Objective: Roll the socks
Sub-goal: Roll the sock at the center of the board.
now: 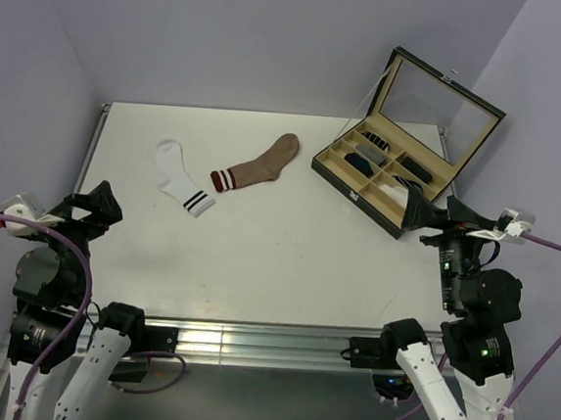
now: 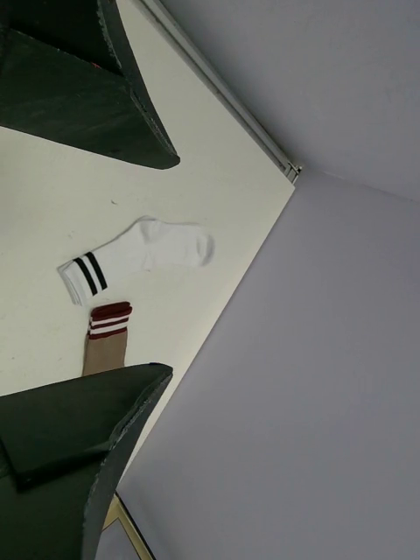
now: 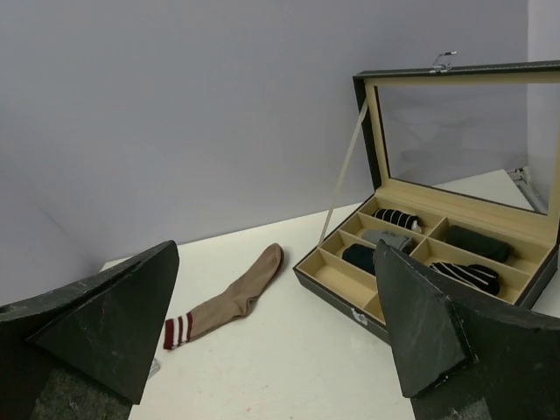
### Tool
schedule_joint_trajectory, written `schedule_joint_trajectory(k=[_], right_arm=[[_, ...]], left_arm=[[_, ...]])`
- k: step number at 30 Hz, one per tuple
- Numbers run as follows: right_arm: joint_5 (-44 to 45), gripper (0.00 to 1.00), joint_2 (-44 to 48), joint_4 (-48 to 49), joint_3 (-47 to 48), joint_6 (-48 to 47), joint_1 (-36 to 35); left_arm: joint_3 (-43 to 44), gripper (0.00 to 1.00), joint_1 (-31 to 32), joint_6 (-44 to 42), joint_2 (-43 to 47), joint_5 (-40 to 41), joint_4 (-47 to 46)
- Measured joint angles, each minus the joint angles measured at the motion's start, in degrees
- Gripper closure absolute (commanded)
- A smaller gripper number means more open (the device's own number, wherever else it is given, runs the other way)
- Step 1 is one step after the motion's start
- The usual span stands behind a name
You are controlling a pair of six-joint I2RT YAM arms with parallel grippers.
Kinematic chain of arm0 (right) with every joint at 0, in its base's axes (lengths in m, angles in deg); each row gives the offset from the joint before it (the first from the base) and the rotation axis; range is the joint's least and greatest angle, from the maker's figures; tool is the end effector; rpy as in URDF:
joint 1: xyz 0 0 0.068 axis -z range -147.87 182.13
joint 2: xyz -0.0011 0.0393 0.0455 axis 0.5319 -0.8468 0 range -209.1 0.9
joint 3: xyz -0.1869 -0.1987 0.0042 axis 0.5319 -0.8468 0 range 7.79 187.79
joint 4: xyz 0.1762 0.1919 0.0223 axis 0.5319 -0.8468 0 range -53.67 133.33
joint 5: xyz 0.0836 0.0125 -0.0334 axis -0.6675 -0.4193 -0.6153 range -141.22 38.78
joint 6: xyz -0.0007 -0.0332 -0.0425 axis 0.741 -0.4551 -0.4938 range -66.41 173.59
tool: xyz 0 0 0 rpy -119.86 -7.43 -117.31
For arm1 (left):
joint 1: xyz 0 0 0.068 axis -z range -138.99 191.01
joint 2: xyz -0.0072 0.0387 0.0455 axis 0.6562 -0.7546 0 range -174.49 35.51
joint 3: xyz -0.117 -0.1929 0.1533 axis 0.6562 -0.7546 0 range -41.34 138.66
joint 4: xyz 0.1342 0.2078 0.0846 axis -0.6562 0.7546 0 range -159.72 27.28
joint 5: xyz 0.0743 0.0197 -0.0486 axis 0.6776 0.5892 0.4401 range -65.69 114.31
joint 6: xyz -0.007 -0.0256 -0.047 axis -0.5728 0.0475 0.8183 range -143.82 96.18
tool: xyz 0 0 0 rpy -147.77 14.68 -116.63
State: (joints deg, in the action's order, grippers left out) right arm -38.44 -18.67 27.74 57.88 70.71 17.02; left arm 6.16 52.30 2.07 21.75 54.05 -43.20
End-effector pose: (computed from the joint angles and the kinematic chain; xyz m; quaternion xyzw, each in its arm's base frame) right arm 0.0570 0.0071 0.4060 0.0988 0.6039 0.1536 0.7759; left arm 0.0408 0.0098 0.3755 -0.2721 0.6094 -0.0703 0.7414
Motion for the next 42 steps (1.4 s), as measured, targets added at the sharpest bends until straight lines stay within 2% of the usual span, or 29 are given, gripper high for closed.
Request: schedule_joint_trajectory(k=[5, 9, 18, 23, 26, 30, 36, 42], right_arm=[[-0.9, 0.0, -0.8, 0.1, 0.0, 1.2, 0.0], [-4.5, 0.0, -5.2, 0.8, 0.0, 3.2, 0.0], [-19.0, 0.0, -23.6, 3.2, 0.1, 5.4, 0.0], [-23.5, 0.0, -33.7, 3.5, 0.1, 5.2, -1.1], [-24.0, 0.0, -36.2, 3.5, 0.0, 4.1, -3.8], [-24.9, 0.0, -36.9, 4.3, -0.2, 2.7, -6.9], [-27.7, 0.0, -36.9, 7.4, -4.3, 2.3, -7.3], [-30.0, 0.0, -36.0, 7.8, -8.5, 2.3, -7.5]], left_arm=[[-0.6, 0.01, 0.0, 0.9, -1.3, -1.5, -0.5], [-1.0, 0.01, 0.0, 2.1, -3.8, -3.6, -0.5], [-3.1, 0.01, 0.0, 6.0, -15.4, -11.3, -0.8], [-3.3, 0.01, 0.0, 8.9, -27.1, -16.1, -4.2], [-3.3, 0.01, 0.0, 10.9, -36.1, -19.3, -8.1], [-3.2, 0.01, 0.0, 13.3, -50.2, -22.6, -16.1], [0.4, 0.01, 0.0, 16.1, -70.4, -24.6, -24.9], [2.0, 0.01, 0.4, 17.9, -79.6, -27.1, -29.5]])
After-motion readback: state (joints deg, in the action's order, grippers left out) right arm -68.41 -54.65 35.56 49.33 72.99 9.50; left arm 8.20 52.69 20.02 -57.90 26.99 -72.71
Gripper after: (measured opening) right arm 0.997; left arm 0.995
